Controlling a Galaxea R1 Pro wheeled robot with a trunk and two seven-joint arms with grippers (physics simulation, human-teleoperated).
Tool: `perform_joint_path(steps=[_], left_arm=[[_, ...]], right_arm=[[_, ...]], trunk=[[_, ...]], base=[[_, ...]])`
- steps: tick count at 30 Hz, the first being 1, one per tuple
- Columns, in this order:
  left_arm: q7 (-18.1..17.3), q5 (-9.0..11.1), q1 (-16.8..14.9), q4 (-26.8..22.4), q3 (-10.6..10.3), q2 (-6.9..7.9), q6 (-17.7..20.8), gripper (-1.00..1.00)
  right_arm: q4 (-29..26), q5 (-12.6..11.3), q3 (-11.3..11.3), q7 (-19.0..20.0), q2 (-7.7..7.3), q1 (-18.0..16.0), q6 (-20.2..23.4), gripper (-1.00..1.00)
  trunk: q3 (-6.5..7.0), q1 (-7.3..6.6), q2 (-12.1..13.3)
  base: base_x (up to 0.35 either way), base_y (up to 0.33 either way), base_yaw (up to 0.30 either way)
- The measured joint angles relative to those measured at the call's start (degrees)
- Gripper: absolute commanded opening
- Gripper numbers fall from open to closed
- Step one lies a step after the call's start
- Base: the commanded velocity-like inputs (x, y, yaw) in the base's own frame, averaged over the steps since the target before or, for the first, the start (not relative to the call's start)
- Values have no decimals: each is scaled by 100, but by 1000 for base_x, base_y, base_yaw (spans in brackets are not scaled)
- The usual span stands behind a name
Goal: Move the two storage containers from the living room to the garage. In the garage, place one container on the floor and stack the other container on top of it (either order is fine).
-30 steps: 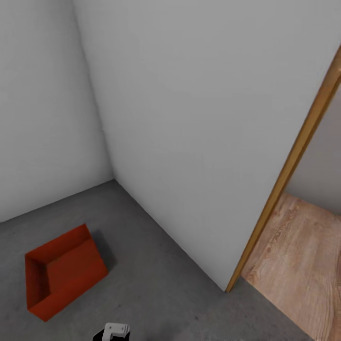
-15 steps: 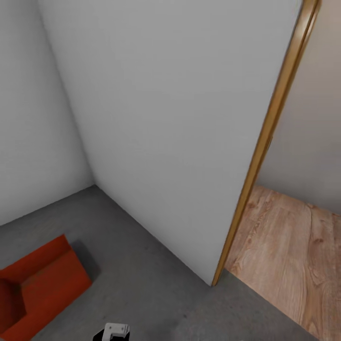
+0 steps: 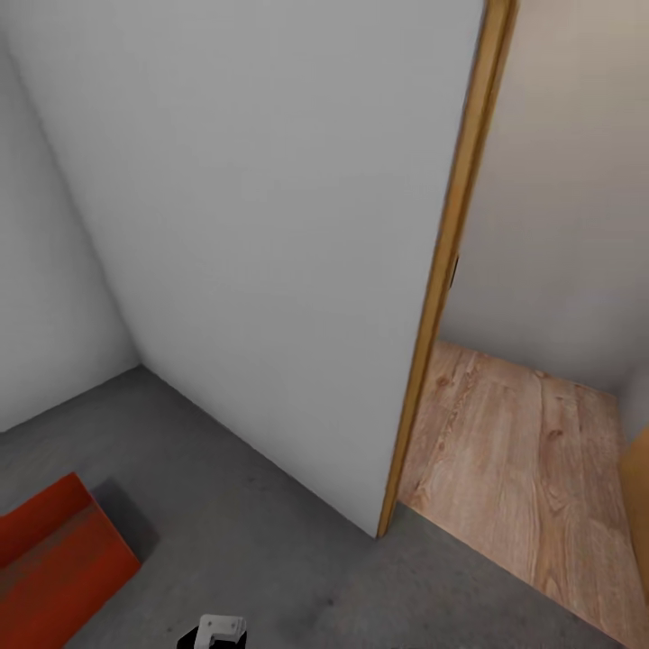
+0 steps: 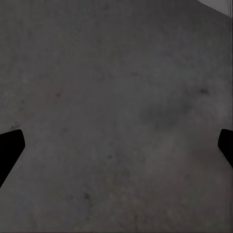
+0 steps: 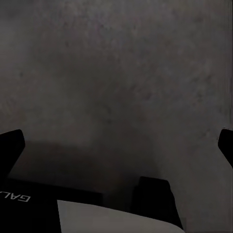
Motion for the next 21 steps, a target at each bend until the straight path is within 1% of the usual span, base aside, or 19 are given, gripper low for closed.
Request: perform_joint_path(steps=[21], left_arm=[[0, 0, 0, 0, 0, 0, 0, 100]], right_arm=[[0, 0, 0, 1, 0, 0, 5, 100]], trunk=[[57, 0, 0]], base=[[0, 0, -260]])
